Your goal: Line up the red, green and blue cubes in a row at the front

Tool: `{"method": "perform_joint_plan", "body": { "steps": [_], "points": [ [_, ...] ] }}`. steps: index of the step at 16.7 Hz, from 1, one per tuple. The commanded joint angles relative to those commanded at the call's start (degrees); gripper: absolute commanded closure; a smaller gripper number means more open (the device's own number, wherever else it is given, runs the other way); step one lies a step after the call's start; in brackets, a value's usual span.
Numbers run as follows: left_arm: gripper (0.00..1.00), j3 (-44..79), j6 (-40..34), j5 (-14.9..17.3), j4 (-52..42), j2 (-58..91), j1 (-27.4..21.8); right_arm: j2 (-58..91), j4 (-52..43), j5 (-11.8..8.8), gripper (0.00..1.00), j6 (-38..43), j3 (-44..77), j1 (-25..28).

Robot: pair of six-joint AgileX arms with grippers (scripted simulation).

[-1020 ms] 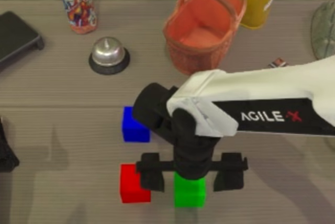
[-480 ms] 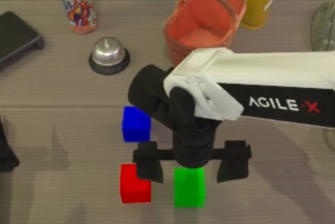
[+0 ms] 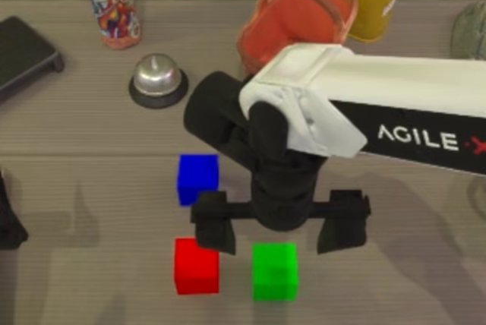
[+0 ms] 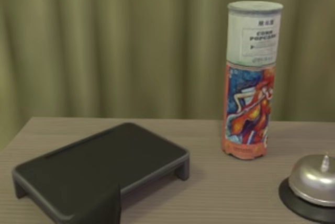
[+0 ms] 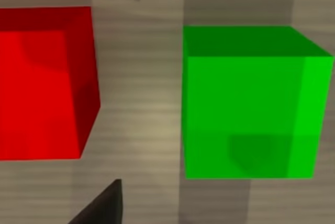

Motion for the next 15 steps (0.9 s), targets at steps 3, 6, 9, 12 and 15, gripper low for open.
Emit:
{"method": "perform_joint_plan", "body": {
  "steps": [3,6,9,12,15],
  "points": [
    [0.0,3.29,-1.01,0.11,-2.18,3.4,-1.2,-3.22,2.04,0.88,0.0,-1.82,-2.39,-1.49],
    [0.0,11.56,-3.4,0.14,-7.4,12.21,-3.8,-11.12,6.31,2.74,0.0,-6.08,-8.56,-5.21],
    [0.0,23.25,-6.76,0.05,-14.89,26.24,-7.33,-22.83,11.91,4.95,0.0,-12.37,-18.51,-10.79],
    [0.0,36.6,-10.68,-0.01,-23.88,44.26,-11.5,-37.14,18.16,6.79,0.0,-20.19,-31.58,-17.67],
    [0.0,50.43,-14.79,0.06,-33.53,63.95,-15.98,-52.94,24.9,7.63,0.0,-28.5,-46.14,-25.09]
  ]
}}
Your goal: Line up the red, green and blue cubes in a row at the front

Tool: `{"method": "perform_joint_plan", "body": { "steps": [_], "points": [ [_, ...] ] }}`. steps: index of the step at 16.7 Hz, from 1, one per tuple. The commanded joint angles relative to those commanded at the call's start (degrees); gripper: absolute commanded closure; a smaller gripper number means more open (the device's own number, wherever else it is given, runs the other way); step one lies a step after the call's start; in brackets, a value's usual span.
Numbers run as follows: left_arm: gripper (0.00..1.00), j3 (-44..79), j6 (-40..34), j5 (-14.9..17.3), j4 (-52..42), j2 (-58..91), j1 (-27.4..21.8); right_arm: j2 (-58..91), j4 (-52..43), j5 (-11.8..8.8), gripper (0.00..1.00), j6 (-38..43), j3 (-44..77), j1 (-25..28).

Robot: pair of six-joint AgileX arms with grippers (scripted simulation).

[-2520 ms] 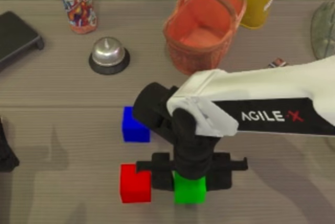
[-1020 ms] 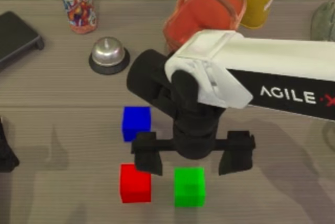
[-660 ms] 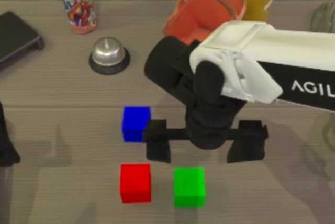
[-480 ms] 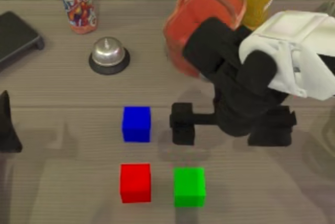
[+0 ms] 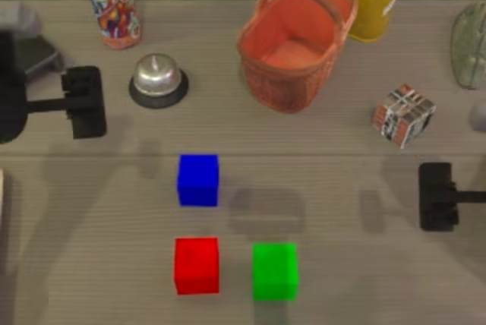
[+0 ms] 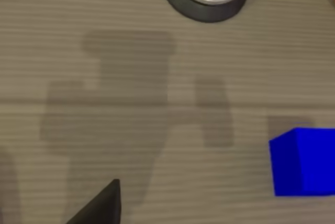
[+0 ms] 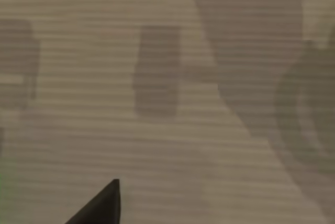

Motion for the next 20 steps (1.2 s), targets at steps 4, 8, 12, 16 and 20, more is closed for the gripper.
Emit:
{"method": "perform_joint_plan", "body": {
  "steps": [4,8,12,16,20],
  "points": [
    [0.0,17.42,-5.21,0.21,-12.26,24.32,-5.79,-21.93,10.32,-0.91,0.0,-10.15,-18.09,-9.6],
    [0.0,32.43,-9.55,0.34,-22.17,42.85,-10.7,-42.65,22.04,-3.59,0.0,-17.76,-31.43,-17.88],
    [0.0,43.27,-12.47,0.22,-28.44,55.36,-14.07,-57.02,32.64,-6.49,0.0,-22.13,-38.56,-23.71],
    [0.0,47.27,-13.51,0.1,-30.52,59.69,-15.27,-61.84,37.11,-7.78,0.0,-23.42,-40.44,-25.84],
    [0.0,47.11,-13.46,0.12,-30.39,59.55,-14.98,-61.84,37.11,-7.78,0.0,-23.42,-40.44,-25.84]
  ]
}}
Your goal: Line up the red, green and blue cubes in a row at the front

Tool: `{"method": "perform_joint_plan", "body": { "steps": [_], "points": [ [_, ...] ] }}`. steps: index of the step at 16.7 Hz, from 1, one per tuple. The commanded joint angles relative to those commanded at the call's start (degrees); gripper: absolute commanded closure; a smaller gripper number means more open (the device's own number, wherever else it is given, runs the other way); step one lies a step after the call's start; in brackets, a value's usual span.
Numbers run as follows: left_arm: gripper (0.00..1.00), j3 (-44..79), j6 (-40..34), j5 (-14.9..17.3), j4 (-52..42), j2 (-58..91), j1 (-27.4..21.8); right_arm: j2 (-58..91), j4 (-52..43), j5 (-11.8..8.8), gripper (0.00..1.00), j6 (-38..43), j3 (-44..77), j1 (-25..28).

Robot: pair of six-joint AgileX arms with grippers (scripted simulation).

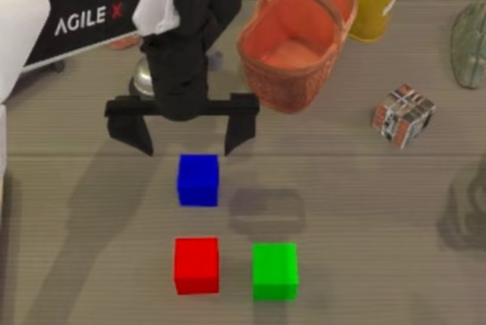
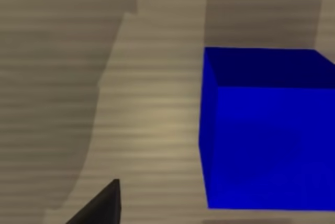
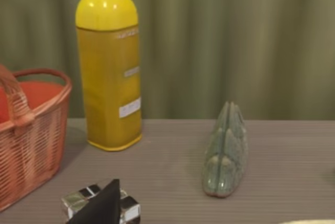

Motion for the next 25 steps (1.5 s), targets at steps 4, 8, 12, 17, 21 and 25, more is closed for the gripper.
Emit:
{"method": "perform_joint_plan", "body": {
  "steps": [4,8,12,17,21,25],
  "points": [
    [0.0,-2.75,0.16,-0.01,4.26,1.71,-0.12,0.0,0.0,0.0,0.0,0.0,0.0,0.0],
    [0.0,-7.7,0.13,0.02,13.25,5.26,-0.17,0.0,0.0,0.0,0.0,0.0,0.0,0.0],
    [0.0,-8.89,0.09,0.03,15.08,6.3,-0.22,0.0,0.0,0.0,0.0,0.0,0.0,0.0],
    [0.3,-8.89,0.09,0.03,15.08,6.3,-0.22,0.0,0.0,0.0,0.0,0.0,0.0,0.0],
    [0.6,-8.89,0.09,0.03,15.08,6.3,-0.22,0.0,0.0,0.0,0.0,0.0,0.0,0.0],
    [0.9,-8.89,0.09,0.03,15.08,6.3,-0.22,0.0,0.0,0.0,0.0,0.0,0.0,0.0]
  ]
}}
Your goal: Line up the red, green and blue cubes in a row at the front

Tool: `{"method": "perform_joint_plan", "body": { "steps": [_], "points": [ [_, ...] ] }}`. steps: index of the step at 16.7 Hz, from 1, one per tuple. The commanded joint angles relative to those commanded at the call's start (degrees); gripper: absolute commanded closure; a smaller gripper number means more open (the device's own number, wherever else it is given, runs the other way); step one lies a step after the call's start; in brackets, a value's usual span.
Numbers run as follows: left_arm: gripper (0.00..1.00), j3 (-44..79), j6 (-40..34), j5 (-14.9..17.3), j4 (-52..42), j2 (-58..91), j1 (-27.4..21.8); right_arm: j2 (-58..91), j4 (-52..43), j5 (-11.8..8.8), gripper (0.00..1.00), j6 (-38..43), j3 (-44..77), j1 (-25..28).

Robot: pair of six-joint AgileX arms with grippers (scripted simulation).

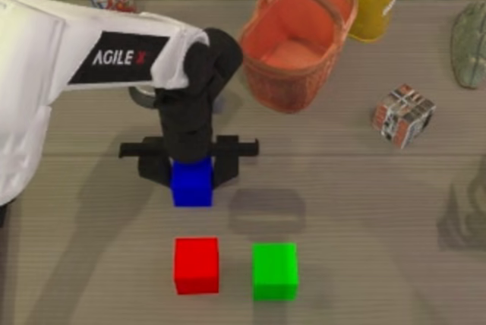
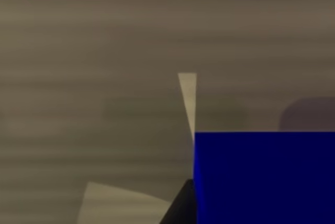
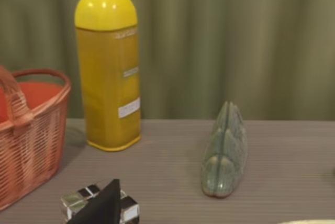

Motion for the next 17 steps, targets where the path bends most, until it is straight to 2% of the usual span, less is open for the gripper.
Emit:
{"method": "perform_joint_plan", "body": {
  "steps": [1,2,11,17],
  "points": [
    [0.98,0.0,0.0,0.0,0.0,0.0,0.0,0.0,0.0,0.0,0.0,0.0,0.0,0.0],
    [1.0,0.0,0.0,0.0,0.0,0.0,0.0,0.0,0.0,0.0,0.0,0.0,0.0,0.0],
    [1.0,0.23,0.09,-0.01,-0.23,-0.14,0.05,0.0,0.0,0.0,0.0,0.0,0.0,0.0],
    [1.0,6.35,-0.1,-0.12,-11.14,-4.3,0.88,0.0,0.0,0.0,0.0,0.0,0.0,0.0]
  ]
}}
